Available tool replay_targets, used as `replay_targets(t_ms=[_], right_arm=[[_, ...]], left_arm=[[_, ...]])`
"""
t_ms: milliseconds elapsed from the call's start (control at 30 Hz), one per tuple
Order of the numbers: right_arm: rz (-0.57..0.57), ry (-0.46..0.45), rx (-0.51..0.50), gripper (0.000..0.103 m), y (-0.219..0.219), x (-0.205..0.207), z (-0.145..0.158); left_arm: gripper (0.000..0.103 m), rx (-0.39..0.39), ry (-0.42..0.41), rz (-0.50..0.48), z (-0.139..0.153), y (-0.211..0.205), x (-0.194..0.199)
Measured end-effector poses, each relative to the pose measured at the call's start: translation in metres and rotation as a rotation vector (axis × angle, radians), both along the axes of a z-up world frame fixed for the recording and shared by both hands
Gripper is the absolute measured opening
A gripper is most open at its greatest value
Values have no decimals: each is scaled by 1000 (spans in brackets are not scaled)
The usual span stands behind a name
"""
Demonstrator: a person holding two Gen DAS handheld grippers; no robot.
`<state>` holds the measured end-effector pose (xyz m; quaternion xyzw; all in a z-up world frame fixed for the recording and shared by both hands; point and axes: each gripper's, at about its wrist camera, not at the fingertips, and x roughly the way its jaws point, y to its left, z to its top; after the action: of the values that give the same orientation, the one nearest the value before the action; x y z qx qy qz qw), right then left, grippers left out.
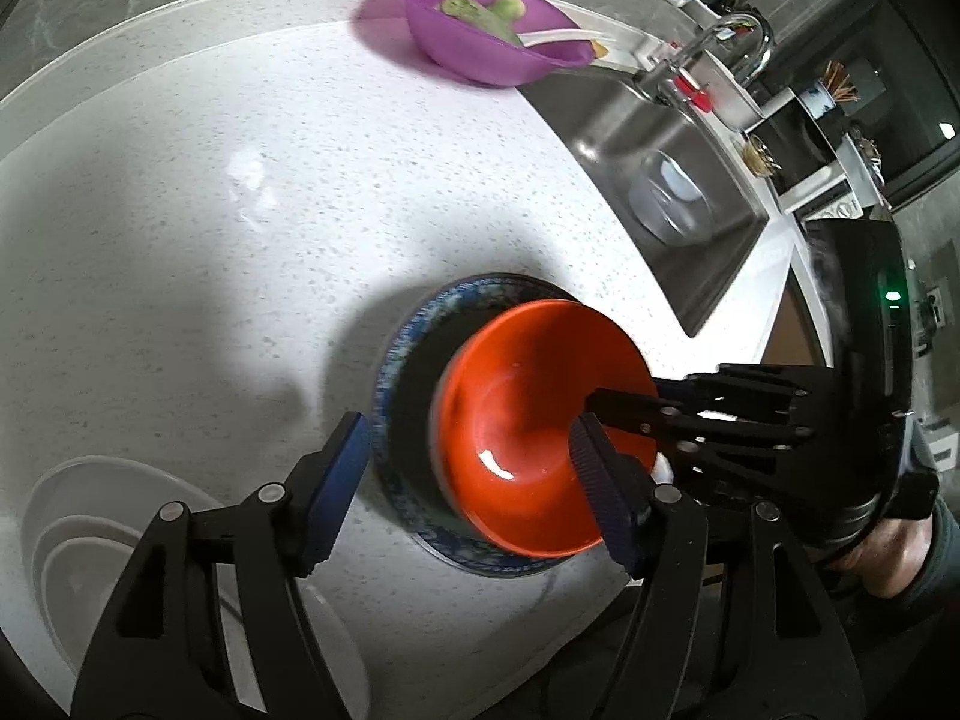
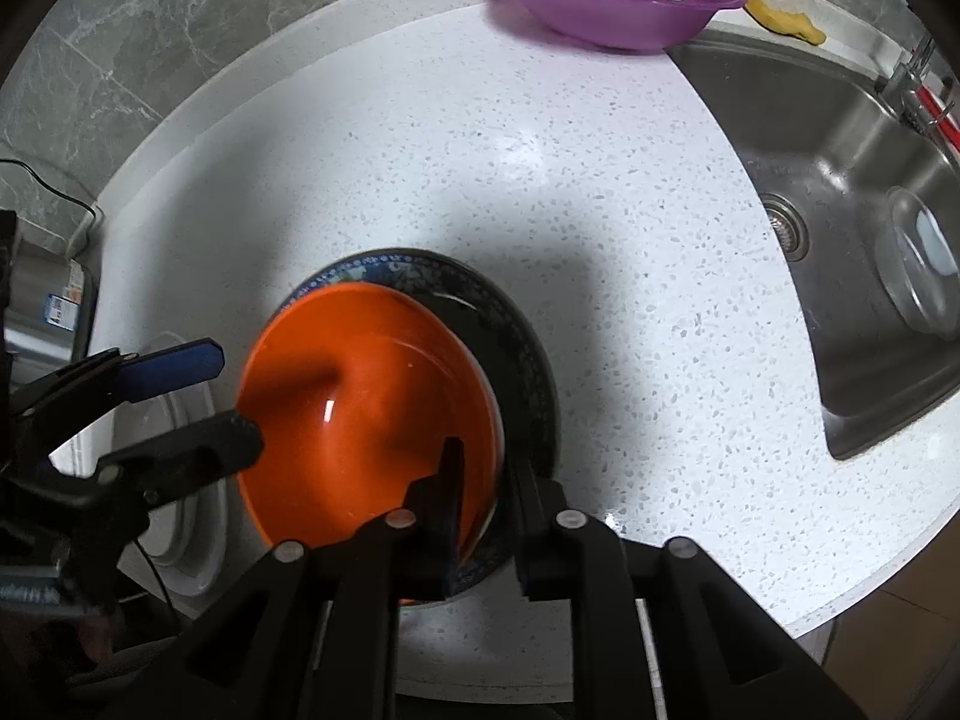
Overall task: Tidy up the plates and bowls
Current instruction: 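Set the orange bowl into the white bowl and open both grippers, then close both grippers on the rim of the stacked bowls and plates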
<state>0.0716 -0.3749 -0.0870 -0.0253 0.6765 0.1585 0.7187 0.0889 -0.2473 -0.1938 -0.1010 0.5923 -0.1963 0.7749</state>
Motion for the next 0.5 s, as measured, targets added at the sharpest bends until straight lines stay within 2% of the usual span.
replay_targets(t_ms=[67, 100, 233, 300, 367, 500], right_arm=[[0, -33, 42, 54, -3, 1, 11], [0, -51, 52, 58, -5, 1, 17], [18, -137, 80, 59, -22, 5, 39], [2, -105, 80, 56, -37, 10, 32], [-42, -38, 107, 40, -53, 13, 19], [-85, -4, 155, 37, -69, 11, 10]], left_arm=[[68, 10, 8, 19, -1, 10, 2], [68, 20, 8, 31, -1, 19, 4], [68, 73, 29, 55, -4, 41, 9], [68, 87, 35, 42, -6, 47, 11], [68, 102, 33, 27, -6, 49, 14], [68, 101, 60, -3, -11, 49, 17]])
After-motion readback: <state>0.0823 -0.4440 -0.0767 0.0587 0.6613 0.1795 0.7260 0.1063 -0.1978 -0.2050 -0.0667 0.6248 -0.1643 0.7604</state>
